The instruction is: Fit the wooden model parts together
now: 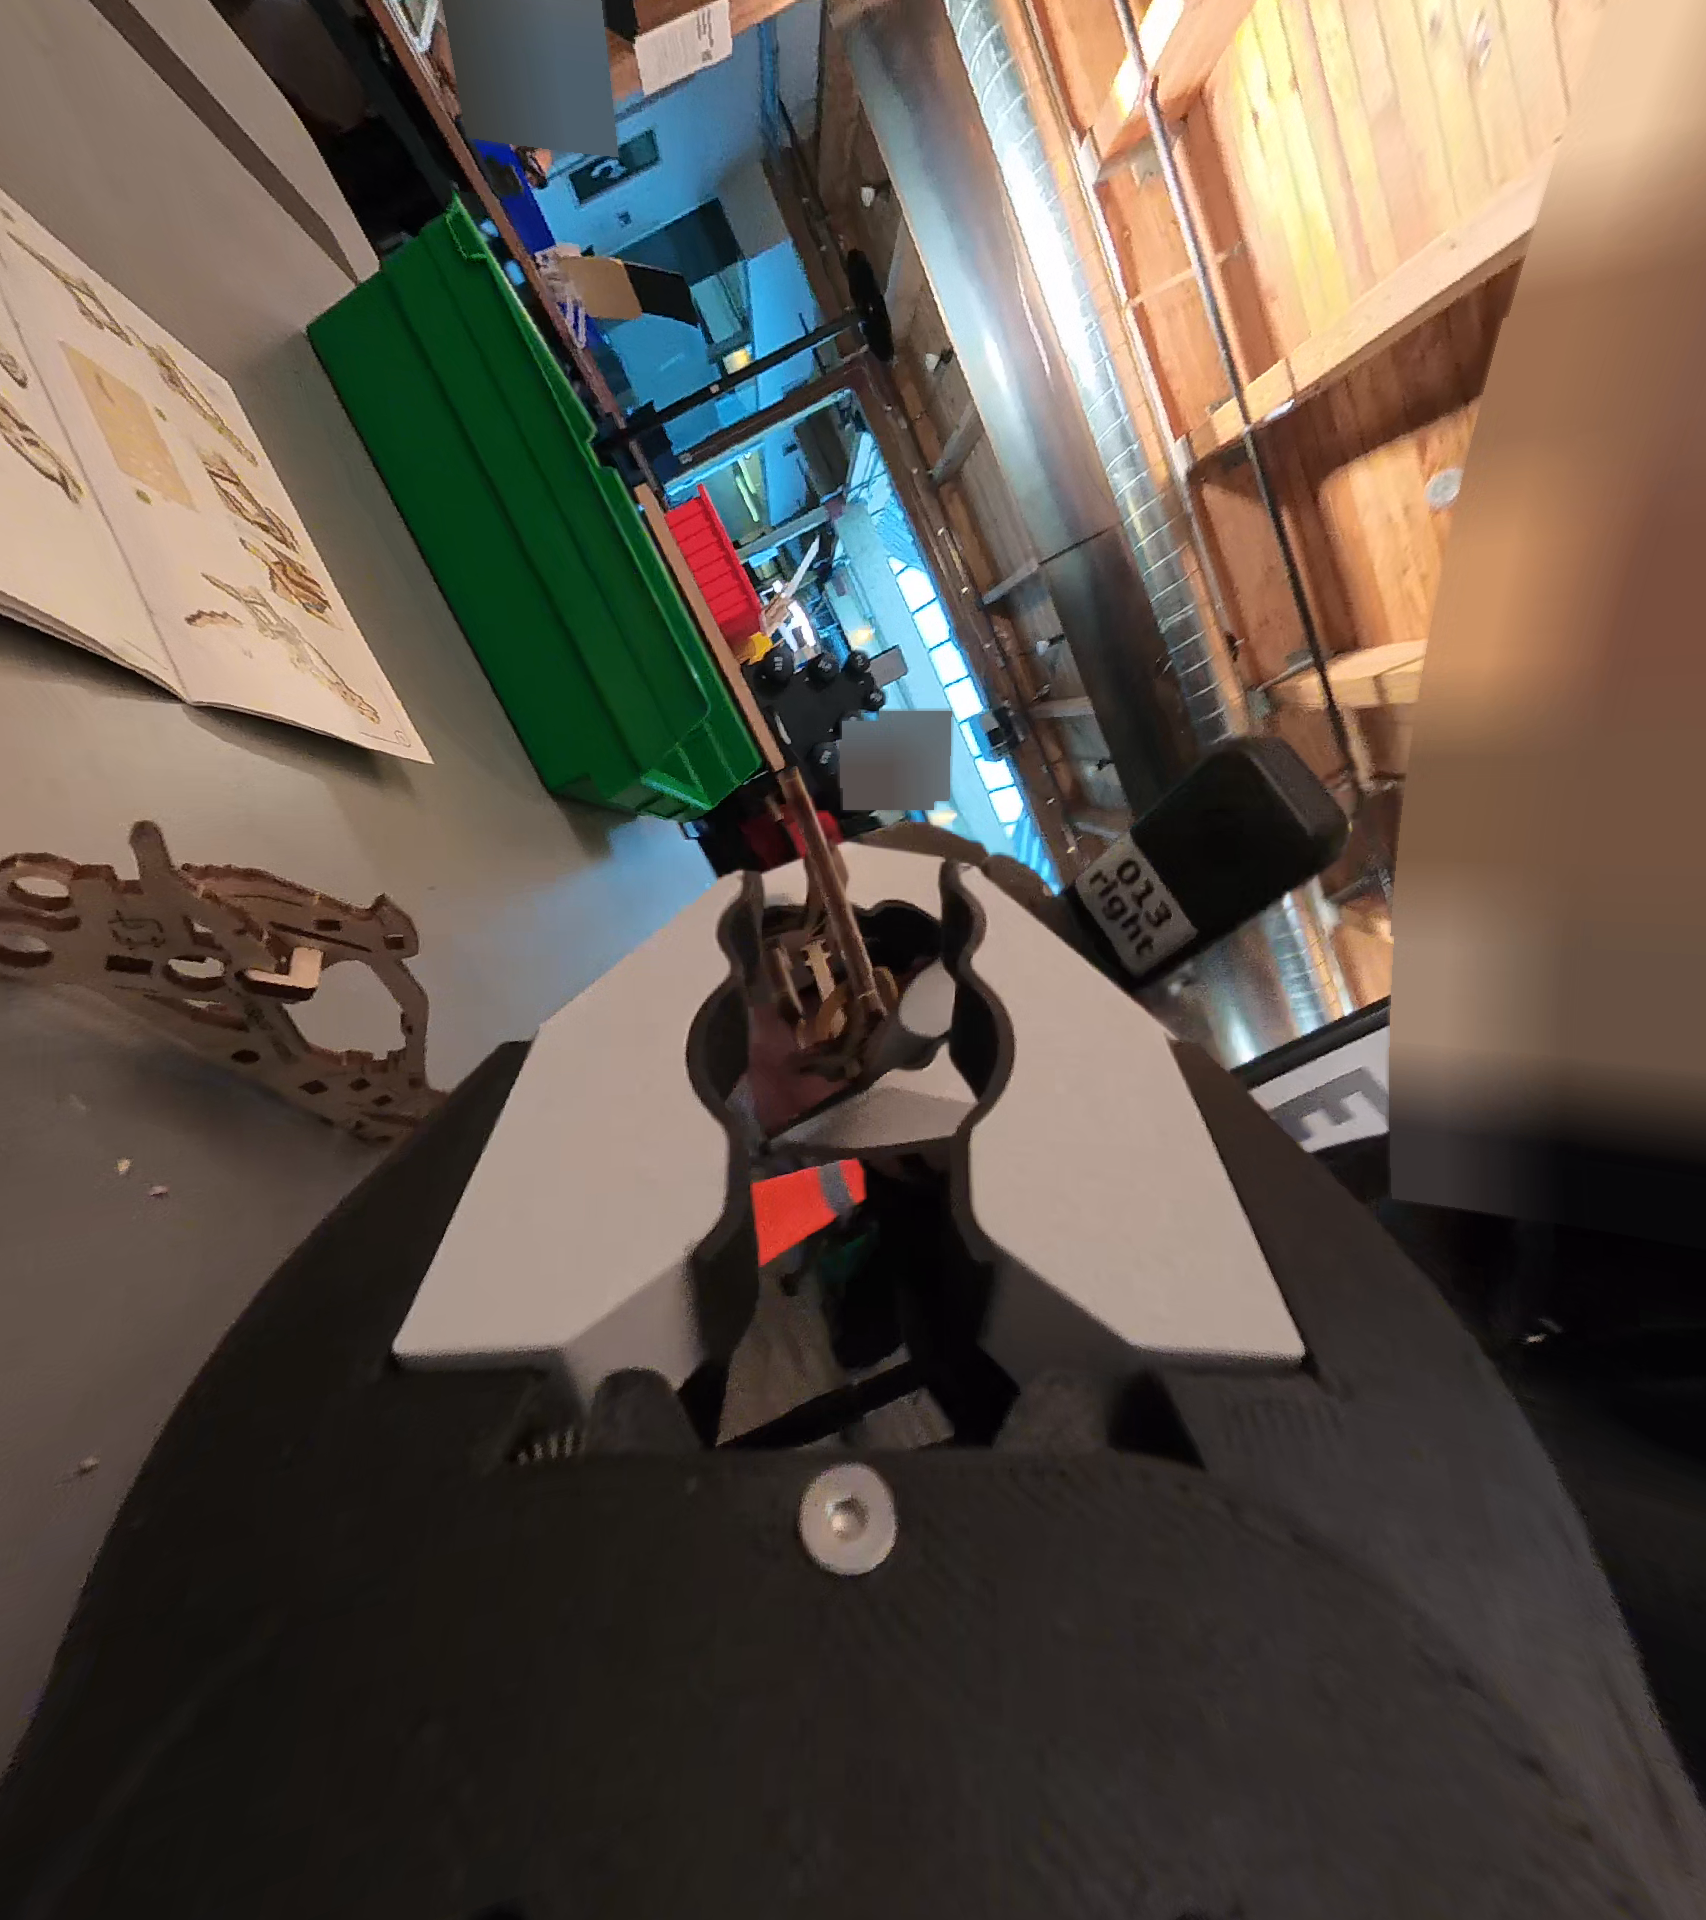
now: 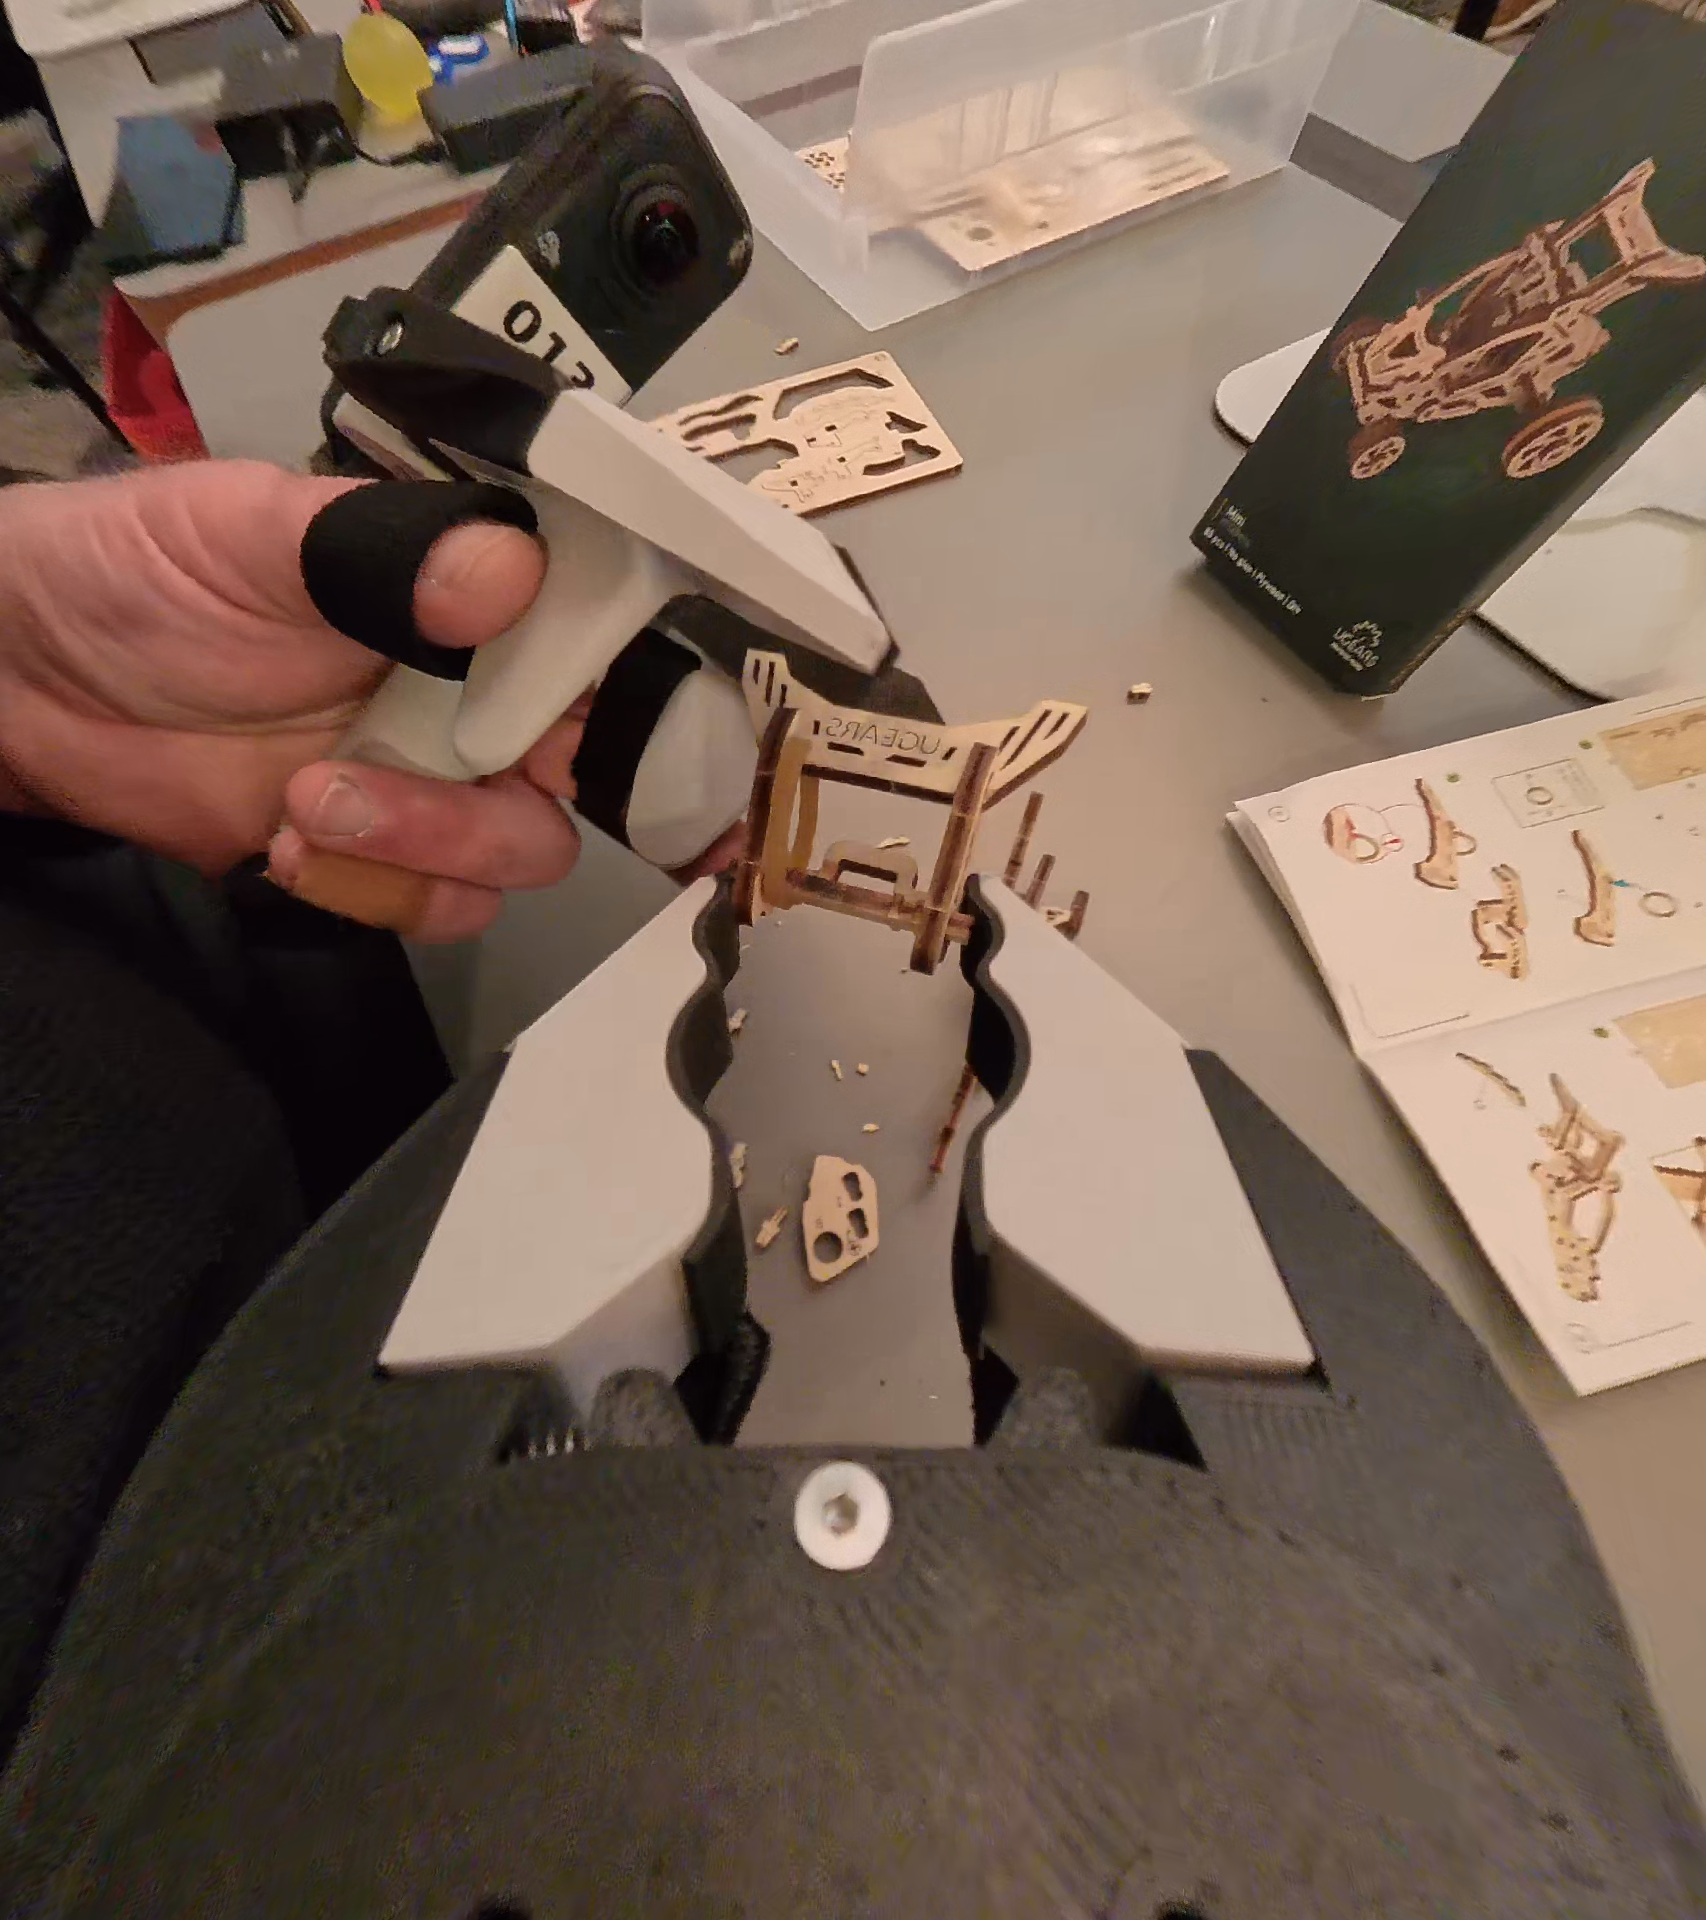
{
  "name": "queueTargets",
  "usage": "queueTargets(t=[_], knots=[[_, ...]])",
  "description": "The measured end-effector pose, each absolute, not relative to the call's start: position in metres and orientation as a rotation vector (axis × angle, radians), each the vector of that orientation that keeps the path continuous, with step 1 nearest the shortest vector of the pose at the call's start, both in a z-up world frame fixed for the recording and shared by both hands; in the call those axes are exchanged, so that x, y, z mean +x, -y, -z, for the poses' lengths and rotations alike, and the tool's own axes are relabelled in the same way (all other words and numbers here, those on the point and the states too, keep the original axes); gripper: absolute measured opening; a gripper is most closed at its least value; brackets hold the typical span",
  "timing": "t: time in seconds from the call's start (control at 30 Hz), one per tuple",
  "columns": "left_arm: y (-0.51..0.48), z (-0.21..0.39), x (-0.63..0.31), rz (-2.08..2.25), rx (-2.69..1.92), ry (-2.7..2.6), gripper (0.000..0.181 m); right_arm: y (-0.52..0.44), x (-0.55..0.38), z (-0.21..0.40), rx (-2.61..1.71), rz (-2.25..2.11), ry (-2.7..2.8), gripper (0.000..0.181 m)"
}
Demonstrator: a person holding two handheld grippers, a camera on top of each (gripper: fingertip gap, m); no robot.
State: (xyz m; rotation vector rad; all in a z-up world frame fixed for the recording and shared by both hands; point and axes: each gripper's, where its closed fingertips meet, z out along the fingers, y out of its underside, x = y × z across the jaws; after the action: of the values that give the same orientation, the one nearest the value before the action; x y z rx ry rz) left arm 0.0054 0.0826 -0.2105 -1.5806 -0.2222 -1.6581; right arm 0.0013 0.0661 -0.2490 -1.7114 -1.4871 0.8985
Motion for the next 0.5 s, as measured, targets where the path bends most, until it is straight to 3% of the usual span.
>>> queueTargets(t=[0.5], knots=[[-0.06,0.212,0.017,1.427,-1.738,-0.391,0.054,-0.041,0.023,0.24,-1.726,-1.55,1.612,0.041]])
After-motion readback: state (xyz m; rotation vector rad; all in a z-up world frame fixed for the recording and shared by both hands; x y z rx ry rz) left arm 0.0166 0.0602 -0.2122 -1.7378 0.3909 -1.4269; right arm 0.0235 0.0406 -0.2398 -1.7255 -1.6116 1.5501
